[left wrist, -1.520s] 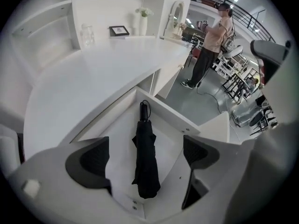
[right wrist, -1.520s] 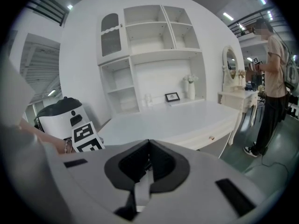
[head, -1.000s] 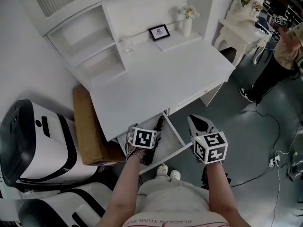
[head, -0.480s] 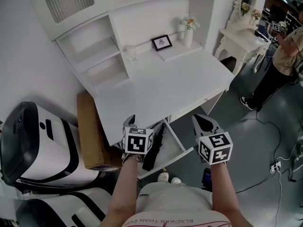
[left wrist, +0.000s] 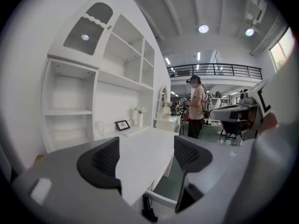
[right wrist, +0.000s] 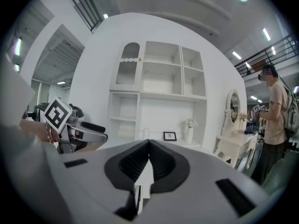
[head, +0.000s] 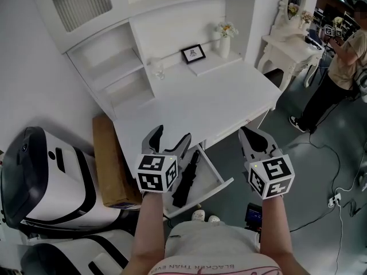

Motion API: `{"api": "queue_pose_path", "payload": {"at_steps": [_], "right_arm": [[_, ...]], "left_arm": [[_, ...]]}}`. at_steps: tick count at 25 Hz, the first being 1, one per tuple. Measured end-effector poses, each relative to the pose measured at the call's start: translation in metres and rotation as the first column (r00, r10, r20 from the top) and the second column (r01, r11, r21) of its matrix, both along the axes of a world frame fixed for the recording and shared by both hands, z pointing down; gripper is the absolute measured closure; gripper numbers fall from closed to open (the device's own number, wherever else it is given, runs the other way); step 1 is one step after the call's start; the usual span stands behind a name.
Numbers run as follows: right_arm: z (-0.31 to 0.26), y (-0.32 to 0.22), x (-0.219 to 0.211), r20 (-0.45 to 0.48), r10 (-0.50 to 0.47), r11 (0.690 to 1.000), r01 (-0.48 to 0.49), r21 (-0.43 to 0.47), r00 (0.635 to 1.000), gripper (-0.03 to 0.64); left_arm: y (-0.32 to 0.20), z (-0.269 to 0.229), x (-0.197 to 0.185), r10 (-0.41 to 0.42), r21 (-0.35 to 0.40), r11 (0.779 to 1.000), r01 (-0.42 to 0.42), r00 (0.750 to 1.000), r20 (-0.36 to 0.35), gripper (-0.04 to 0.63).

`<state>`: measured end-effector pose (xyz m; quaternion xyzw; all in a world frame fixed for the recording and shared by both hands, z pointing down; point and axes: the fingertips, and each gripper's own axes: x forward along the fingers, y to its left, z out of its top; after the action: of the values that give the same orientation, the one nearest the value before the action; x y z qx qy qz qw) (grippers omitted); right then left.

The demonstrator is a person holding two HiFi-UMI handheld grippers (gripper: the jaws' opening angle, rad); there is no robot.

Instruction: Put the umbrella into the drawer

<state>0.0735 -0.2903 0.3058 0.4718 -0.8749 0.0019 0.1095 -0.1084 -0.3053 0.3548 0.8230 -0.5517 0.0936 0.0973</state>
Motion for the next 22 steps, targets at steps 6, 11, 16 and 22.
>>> {"api": "queue_pose_path", "payload": {"at_steps": [6, 11, 16, 22], "right_arm": [[-0.034, 0.009, 0.0, 0.012, -0.036, 0.995, 0.035, 0.097, 0.999, 0.609], [-0.055, 0.016, -0.003, 0.018, -0.057, 0.988, 0.054, 0.147, 0.998, 0.609], [-0.074, 0.019, -0.002, 0.042, -0.029, 0.977, 0.019, 0.213, 0.999, 0.609], [-0.095, 0.025, 0.0, 0.06, -0.004, 0.96, -0.013, 0.28, 0.998, 0.609]], "left_arm": [[0.009, -0.043, 0.003, 0.032, 0.178, 0.983, -0.038, 0.999, 0.035, 0.424], [0.018, -0.08, -0.004, -0.013, 0.288, 0.958, 0.008, 1.0, 0.018, 0.586], [0.025, -0.104, -0.01, -0.025, 0.356, 0.934, 0.016, 0.999, 0.02, 0.586], [0.039, -0.134, -0.02, -0.048, 0.439, 0.898, 0.036, 0.999, 0.017, 0.586]]}}
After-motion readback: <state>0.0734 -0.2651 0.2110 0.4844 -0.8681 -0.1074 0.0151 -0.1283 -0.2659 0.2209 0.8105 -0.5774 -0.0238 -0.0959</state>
